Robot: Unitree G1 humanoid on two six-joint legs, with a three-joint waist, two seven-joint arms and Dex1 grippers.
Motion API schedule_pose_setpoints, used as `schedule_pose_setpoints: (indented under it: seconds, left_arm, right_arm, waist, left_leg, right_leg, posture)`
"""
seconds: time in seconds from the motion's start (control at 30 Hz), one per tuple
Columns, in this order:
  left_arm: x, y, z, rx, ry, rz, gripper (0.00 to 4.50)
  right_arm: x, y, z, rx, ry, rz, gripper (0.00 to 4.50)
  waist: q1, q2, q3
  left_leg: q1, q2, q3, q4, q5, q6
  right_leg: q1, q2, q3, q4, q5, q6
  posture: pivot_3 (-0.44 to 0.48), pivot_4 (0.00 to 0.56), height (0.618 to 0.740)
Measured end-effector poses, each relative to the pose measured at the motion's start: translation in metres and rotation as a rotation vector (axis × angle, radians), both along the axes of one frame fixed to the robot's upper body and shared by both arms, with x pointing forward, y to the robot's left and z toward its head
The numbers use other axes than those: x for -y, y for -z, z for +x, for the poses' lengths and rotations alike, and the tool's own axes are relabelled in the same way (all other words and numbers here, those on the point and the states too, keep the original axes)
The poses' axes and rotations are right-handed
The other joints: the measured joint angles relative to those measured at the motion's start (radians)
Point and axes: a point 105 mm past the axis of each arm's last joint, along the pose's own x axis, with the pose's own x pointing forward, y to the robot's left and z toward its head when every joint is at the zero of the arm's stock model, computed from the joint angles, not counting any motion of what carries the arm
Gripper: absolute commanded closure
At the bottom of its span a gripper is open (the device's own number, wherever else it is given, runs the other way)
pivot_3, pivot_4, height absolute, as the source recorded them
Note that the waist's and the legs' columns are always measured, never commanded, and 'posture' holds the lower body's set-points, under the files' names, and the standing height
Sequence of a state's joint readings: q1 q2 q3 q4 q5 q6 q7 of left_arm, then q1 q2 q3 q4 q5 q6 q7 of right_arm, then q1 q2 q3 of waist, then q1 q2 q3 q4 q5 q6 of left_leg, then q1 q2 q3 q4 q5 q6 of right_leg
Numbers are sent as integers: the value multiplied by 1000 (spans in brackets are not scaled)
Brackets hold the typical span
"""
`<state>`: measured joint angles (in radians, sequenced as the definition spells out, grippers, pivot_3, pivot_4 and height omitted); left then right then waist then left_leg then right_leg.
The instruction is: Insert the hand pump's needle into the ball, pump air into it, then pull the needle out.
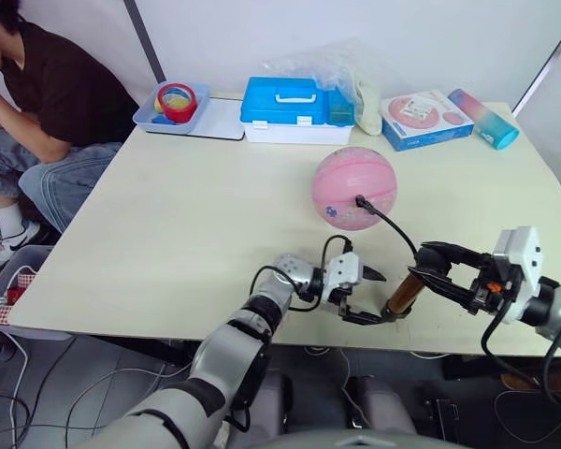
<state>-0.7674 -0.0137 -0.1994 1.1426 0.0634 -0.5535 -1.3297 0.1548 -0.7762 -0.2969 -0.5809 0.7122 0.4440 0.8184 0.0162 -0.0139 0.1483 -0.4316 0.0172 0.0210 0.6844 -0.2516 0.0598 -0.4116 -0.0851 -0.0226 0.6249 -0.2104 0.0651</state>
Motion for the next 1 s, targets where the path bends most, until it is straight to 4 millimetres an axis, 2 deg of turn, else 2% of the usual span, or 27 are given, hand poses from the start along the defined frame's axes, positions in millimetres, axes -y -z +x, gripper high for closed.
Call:
schedule_pose_setpoints:
  seconds: [0.17, 0.3, 0.5, 0.87, 1.0]
  left_arm:
    - [-28, -15, 6, 26, -8, -40, 0]
    - [-45, -20, 3, 31, -3, -52, 0]
    - [-78, -40, -4, 47, -5, -49, 0]
    - [-109, -71, -13, 63, -15, -49, 0]
    - [-115, -73, -14, 59, -27, -48, 0]
  right_arm:
    - [5, -12, 0, 27, 2, -26, 2470]
    - [8, -16, -1, 31, -13, -66, 2470]
    - [18, -20, -3, 38, -65, -245, 2470]
    - [39, -16, 7, 62, -152, -598, 2470]
    - [43, -13, 16, 84, -195, -719, 2470]
  waist:
    - [0, 1, 1]
    - [-1, 2, 1]
    - [-1, 2, 2]
    - [-2, 3, 3]
    - [-1, 4, 3]
  left_leg:
    - [0, 0, 0, 0, 0, 0]
    - [0, 0, 0, 0, 0, 0]
    - [1, 0, 1, 0, 0, 0]
    - [2, 0, 2, 1, 0, 0]
    - [1, 0, 2, 1, 0, 0]
  right_leg:
    - [0, 0, 0, 0, 0, 0]
    - [0, 0, 1, 0, 0, 0]
    - [0, 0, 1, 1, 0, 0]
    - [0, 1, 3, 1, 0, 0]
    - [0, 1, 3, 1, 0, 0]
  posture:
    - [0, 150, 740]
    - [0, 150, 740]
    - [0, 150, 740]
    - [0, 150, 740]
    - [0, 150, 740]
